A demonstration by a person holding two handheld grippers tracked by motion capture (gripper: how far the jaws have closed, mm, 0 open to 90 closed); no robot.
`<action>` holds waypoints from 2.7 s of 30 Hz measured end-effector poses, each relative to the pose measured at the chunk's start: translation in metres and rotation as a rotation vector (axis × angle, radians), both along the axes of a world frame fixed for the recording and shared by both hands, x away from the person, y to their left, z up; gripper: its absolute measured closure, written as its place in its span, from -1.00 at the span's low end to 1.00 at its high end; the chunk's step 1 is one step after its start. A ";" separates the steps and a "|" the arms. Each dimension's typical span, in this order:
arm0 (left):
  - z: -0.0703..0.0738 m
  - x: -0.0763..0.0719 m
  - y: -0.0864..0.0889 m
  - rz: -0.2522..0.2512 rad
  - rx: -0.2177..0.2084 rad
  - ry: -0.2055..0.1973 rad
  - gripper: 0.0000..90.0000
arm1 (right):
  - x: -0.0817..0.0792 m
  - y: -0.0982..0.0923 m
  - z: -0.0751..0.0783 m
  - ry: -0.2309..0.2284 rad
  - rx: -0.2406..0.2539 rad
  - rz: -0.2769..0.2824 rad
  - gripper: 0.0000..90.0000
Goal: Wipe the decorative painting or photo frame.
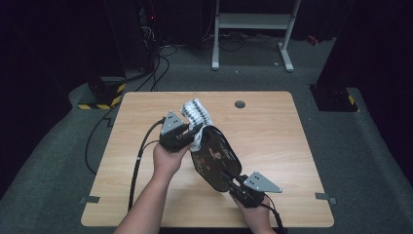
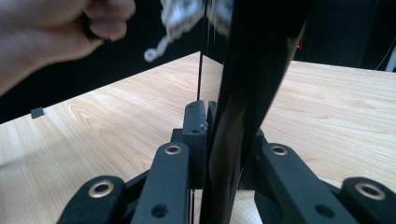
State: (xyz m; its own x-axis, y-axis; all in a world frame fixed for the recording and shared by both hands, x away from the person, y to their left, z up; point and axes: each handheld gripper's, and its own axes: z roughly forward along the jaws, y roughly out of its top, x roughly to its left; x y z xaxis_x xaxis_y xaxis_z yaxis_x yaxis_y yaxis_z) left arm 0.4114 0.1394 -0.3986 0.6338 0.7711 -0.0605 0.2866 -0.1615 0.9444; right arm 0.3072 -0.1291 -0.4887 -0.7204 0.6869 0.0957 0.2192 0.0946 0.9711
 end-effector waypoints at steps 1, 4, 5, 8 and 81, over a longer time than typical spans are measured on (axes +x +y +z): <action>-0.005 0.002 0.002 0.009 -0.002 0.010 0.71 | 0.000 0.000 0.000 0.001 0.001 0.000 0.77; -0.013 0.005 0.008 0.023 -0.003 0.033 0.71 | 0.000 0.000 0.000 0.000 0.001 0.000 0.77; -0.014 0.006 0.009 0.027 0.002 0.037 0.71 | 0.000 0.000 0.000 0.000 0.001 0.000 0.77; -0.019 0.007 0.011 0.039 0.014 0.046 0.71 | 0.000 0.000 0.000 0.000 0.003 0.000 0.77; -0.074 -0.008 0.042 0.020 -0.108 0.177 0.73 | -0.001 0.001 -0.001 -0.004 0.001 -0.006 0.77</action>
